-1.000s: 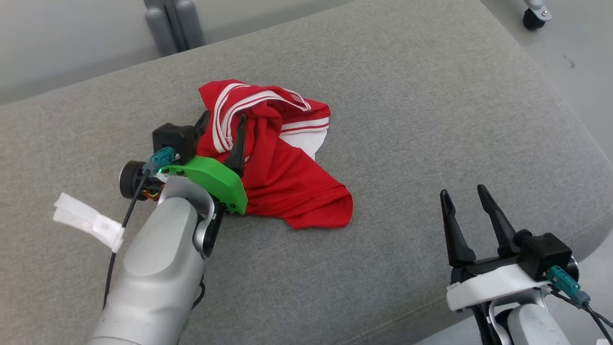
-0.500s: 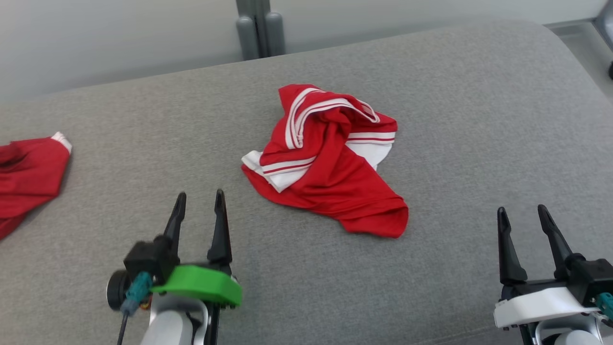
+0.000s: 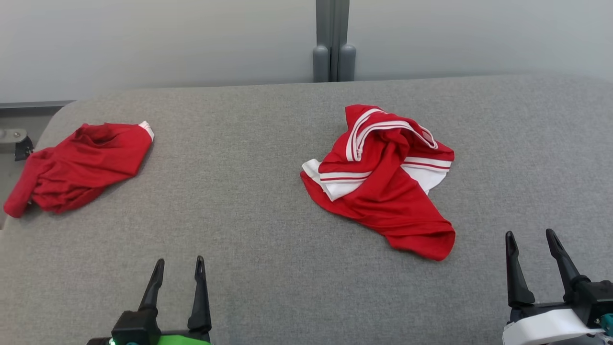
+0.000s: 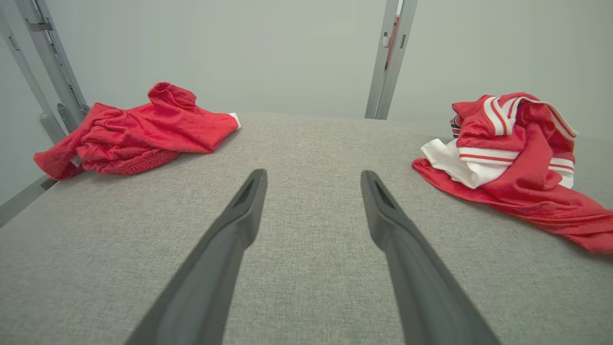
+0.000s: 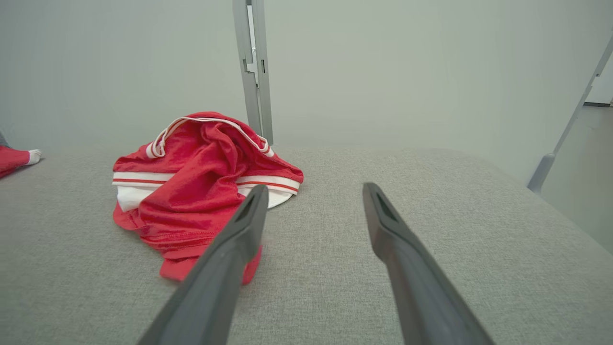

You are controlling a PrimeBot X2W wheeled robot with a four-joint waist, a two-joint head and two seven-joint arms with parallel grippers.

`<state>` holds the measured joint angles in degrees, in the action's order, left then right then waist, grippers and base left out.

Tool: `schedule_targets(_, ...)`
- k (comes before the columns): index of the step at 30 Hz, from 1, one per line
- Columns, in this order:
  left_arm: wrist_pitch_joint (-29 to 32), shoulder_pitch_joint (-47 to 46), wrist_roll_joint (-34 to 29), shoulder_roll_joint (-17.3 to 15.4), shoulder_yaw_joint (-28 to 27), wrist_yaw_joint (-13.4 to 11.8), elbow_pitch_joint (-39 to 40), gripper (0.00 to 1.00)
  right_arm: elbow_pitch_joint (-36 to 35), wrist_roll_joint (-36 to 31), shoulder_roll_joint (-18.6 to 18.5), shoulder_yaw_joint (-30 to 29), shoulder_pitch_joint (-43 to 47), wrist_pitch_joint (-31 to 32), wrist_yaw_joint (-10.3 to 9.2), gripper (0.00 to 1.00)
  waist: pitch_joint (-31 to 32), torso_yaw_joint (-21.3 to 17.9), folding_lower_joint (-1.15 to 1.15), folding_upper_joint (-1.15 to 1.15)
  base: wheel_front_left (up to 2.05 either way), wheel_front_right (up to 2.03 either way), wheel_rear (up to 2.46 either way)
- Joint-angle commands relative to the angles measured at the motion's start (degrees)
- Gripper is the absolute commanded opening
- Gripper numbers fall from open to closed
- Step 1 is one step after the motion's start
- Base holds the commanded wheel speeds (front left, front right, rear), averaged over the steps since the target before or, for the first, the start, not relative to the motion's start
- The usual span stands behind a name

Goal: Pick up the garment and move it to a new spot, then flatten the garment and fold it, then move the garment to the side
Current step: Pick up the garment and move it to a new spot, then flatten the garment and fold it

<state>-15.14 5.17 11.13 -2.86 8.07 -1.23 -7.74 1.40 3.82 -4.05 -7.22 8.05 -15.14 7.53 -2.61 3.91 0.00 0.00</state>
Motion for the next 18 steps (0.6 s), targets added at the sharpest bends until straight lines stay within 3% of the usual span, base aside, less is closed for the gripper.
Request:
schedule_targets(1, 0.0, 1.2, -0.2, -0.1, -0.7, 0.7, 0.4, 1.00, 0.3, -0.2, 0.0, 0.1, 0.9, 0.0, -0.08, 1.00, 1.6, 1.2, 0.00, 0.00, 0.00, 0.00, 0.00)
schedule_targets(18, 0.0, 1.9, 0.1, -0.1, -1.4, 2.3, 1.2, 1.00, 1.3, 0.3, 0.4, 2.4, -0.4, 0.0, -0.08, 1.00, 1.7, 0.5, 0.00, 0.00, 0.00, 0.00, 0.00)
